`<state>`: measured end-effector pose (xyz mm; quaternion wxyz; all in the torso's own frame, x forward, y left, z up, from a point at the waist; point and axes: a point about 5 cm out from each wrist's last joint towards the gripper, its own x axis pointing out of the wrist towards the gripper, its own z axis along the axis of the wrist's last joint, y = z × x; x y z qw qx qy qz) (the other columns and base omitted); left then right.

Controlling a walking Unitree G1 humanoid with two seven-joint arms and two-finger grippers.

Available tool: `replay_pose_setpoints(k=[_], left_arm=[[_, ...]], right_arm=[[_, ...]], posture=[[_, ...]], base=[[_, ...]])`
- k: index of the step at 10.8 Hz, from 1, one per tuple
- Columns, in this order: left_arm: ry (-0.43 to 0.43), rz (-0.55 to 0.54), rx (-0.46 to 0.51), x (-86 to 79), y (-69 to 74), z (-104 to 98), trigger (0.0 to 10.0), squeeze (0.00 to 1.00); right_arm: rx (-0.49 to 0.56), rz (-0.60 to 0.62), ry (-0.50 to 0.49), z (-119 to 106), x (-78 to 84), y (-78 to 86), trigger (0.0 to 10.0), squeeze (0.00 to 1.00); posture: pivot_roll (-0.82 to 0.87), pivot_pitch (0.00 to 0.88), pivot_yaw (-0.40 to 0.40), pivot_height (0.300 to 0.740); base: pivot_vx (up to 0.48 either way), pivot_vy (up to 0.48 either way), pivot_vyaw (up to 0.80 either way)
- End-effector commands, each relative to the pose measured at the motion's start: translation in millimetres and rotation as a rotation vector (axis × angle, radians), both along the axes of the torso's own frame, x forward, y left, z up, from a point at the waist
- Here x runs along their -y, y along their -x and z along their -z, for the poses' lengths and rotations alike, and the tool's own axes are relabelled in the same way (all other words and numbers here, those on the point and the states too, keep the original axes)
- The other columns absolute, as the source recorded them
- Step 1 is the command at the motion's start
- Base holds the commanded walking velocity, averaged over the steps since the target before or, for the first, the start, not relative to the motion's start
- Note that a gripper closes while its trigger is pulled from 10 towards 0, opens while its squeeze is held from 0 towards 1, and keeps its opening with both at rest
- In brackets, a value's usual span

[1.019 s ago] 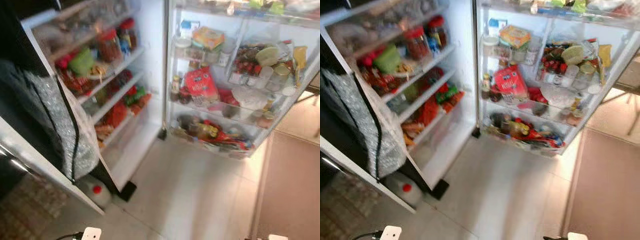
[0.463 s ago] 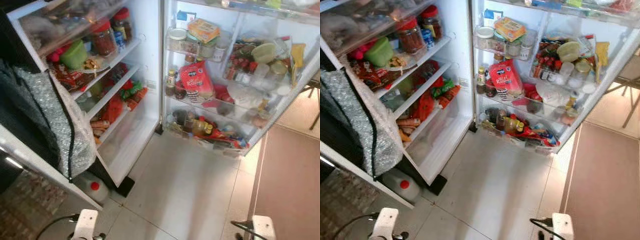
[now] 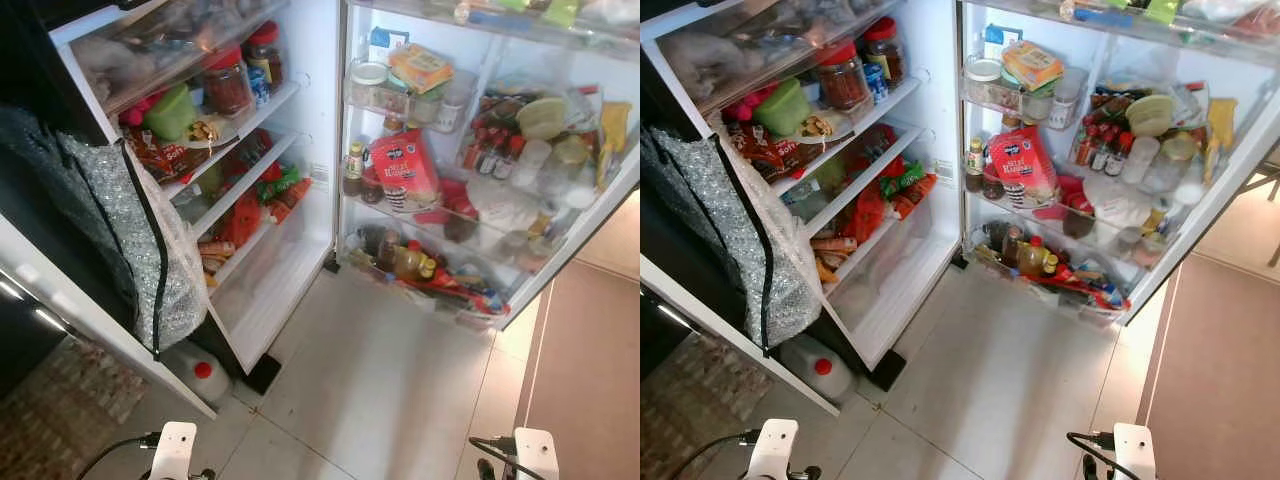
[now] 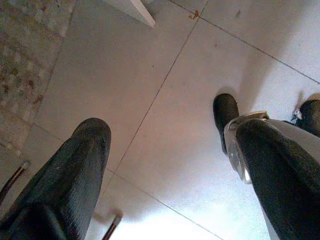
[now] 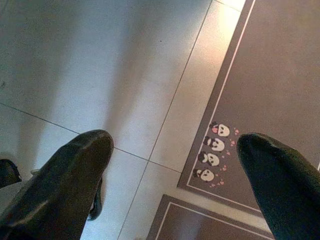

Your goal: Restocking fridge

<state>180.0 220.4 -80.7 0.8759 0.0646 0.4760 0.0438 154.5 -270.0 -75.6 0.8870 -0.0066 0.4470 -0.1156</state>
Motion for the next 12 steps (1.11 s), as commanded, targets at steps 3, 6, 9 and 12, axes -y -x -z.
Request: replay_pose_setpoints(k=[3,6,9,12], left_arm=[[0.005,-0.043,-0.054,-4.8,21.9,8.7,10.0,0.00],[0.012,-0.008,-0.088,9.2,28.2,14.2,10.0,0.00],[0.011,0.045,-0.074,24.3,18.9,13.1,10.0,0.00],[0.001,0.059,-0.073,24.7,16.2,12.1,10.0,0.00]], right_arm=[[0.001,-0.005,0.020,2.0,2.1,8.8,10.0,0.00],[0.227,-0.008,0.176,-26.7,11.4,-33.4,10.0,0.00],[0.557,0.135,0.412,-74.4,32.6,-59.6,10.0,0.00],[0.732,0.345,0.633,-106.6,42.9,-42.1,10.0,0.00]], posture=[[-0.07,0.093,0.022,0.740],[-0.13,0.077,0.045,0.740],[-0.16,0.063,0.072,0.740],[-0.18,0.052,0.090,0.740]], base=[[0.000,0.000,0.00],[0.000,0.000,0.00],[0.000,0.000,0.00],[0.000,0.000,0.00]])
